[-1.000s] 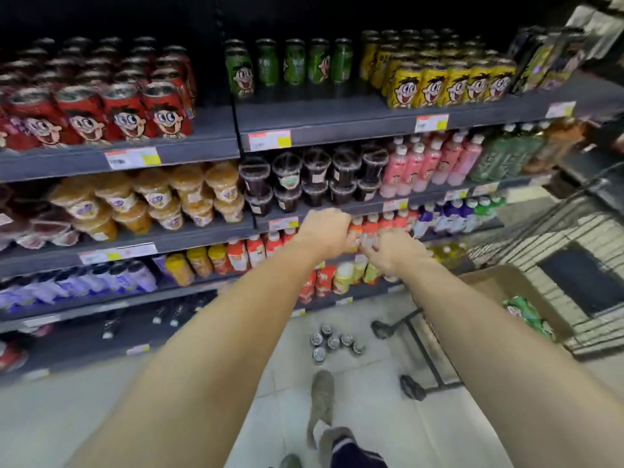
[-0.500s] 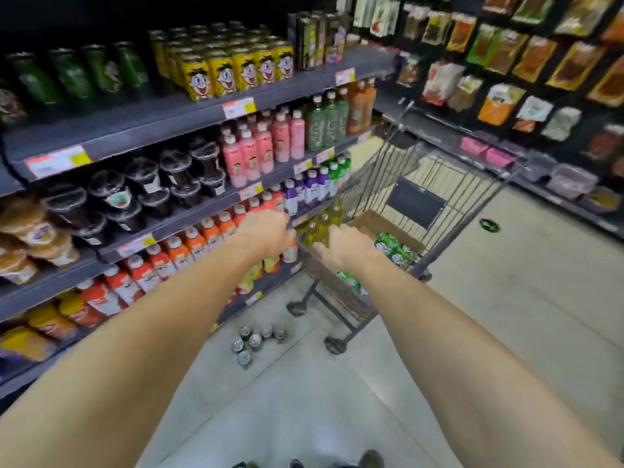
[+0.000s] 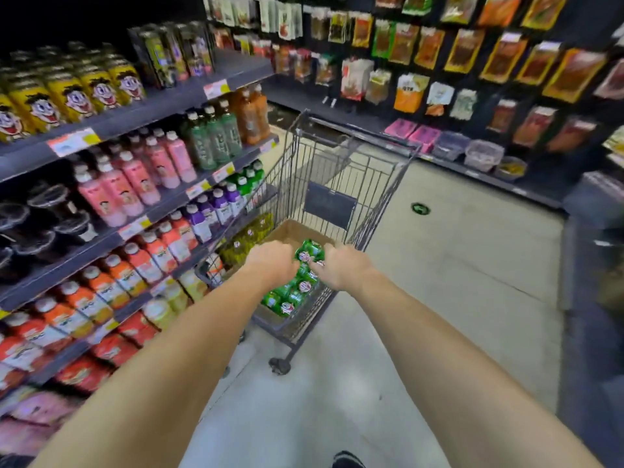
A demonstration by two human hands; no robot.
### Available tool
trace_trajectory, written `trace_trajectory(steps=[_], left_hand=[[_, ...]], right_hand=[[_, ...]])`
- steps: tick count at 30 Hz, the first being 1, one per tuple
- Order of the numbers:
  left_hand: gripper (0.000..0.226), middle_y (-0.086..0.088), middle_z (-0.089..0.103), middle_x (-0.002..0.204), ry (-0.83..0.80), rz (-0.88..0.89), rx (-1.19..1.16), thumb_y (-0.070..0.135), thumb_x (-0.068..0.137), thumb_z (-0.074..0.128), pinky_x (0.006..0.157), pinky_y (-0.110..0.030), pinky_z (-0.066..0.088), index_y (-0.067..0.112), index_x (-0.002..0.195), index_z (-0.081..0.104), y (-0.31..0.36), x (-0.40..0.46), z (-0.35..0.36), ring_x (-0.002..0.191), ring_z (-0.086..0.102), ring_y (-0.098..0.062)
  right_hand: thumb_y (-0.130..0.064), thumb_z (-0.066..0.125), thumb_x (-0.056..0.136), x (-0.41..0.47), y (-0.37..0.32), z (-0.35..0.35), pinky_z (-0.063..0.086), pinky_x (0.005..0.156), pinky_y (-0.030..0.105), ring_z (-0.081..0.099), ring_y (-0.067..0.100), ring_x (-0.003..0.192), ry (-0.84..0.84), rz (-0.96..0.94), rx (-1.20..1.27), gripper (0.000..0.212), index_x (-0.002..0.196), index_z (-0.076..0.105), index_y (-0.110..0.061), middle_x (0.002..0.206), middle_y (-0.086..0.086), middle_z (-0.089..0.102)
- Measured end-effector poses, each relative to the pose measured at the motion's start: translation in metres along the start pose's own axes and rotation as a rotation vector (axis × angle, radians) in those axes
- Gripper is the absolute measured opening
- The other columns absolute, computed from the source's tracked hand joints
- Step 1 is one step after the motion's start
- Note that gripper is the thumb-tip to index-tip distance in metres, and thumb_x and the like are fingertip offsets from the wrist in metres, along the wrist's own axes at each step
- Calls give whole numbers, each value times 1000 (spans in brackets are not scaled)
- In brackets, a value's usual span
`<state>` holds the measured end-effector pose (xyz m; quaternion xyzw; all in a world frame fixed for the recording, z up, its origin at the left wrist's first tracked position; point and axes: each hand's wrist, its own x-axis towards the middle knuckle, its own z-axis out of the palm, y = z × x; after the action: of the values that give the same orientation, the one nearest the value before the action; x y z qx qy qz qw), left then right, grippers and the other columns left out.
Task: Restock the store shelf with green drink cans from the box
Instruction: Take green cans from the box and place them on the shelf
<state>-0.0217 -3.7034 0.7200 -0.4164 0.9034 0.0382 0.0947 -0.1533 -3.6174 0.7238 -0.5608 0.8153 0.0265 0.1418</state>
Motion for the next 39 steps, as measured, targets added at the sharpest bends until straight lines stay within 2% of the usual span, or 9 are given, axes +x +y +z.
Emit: trace_trajectory(steps=[4, 8, 11, 18, 23, 28, 31, 34, 39], left_hand=[[44, -11, 60, 124, -72, -16, 40, 43, 97, 40, 90, -39, 47, 12, 122, 57, 9, 21, 11, 113, 58, -30], [39, -8, 62, 117, -129, -75, 34, 41, 97, 41, 77, -34, 45, 13, 116, 60, 0, 49, 20, 104, 61, -28], [36, -7, 63, 113, -172, -147, -63, 39, 98, 40, 73, -32, 43, 12, 112, 59, -3, 72, 35, 98, 61, -28], [38, -12, 64, 116, -296, -247, -173, 37, 98, 42, 79, -34, 48, 10, 114, 63, -20, 133, 67, 105, 62, -30], [38, -16, 63, 120, -378, -411, -297, 36, 97, 45, 86, -36, 49, 8, 114, 63, -47, 158, 102, 110, 61, -32], [37, -16, 62, 122, -500, -539, -454, 35, 95, 47, 89, -37, 49, 10, 118, 60, -63, 163, 149, 112, 60, -33], [38, -17, 60, 123, -569, -621, -593, 36, 94, 48, 91, -37, 47, 13, 124, 56, -70, 179, 178, 115, 57, -33], [34, -11, 65, 119, -568, -751, -679, 34, 91, 50, 88, -33, 48, 21, 121, 60, -75, 202, 206, 108, 61, -29], [29, -9, 63, 114, -657, -846, -704, 26, 92, 50, 87, -36, 50, 10, 114, 60, -82, 251, 249, 104, 62, -27]], right_hand=[[-53, 42, 98, 24, 13, 13, 43, 100, 48, 48, 36, 127, -63, -48, 4, 60, 138, 44, -8, 138, 17, 49], [-51, 43, 98, 56, 12, 22, 42, 98, 46, 48, 34, 126, -99, -90, 29, 57, 138, 43, -10, 137, 16, 49], [-49, 43, 99, 84, 12, 29, 43, 99, 47, 47, 34, 126, -124, -122, 39, 57, 140, 40, -11, 139, 16, 47], [-47, 39, 101, 156, 9, 46, 39, 103, 46, 45, 35, 129, -274, -173, -42, 60, 143, 36, -5, 142, 21, 45], [-47, 43, 99, 213, -4, 76, 42, 98, 44, 50, 33, 123, -421, -199, -34, 53, 131, 44, -5, 131, 18, 52], [-45, 49, 96, 261, -18, 122, 50, 92, 42, 60, 34, 110, -647, -209, 99, 53, 124, 49, 0, 115, 19, 61], [-46, 51, 96, 297, -19, 151, 50, 98, 43, 64, 30, 105, -762, -210, 107, 61, 134, 47, 0, 119, 17, 64], [-44, 51, 99, 332, -21, 174, 47, 98, 37, 60, 28, 112, -875, -205, 114, 53, 133, 49, -4, 128, 15, 59], [-40, 49, 100, 383, -21, 228, 47, 93, 33, 59, 28, 115, -953, -154, 143, 54, 141, 42, -5, 135, 16, 56]])
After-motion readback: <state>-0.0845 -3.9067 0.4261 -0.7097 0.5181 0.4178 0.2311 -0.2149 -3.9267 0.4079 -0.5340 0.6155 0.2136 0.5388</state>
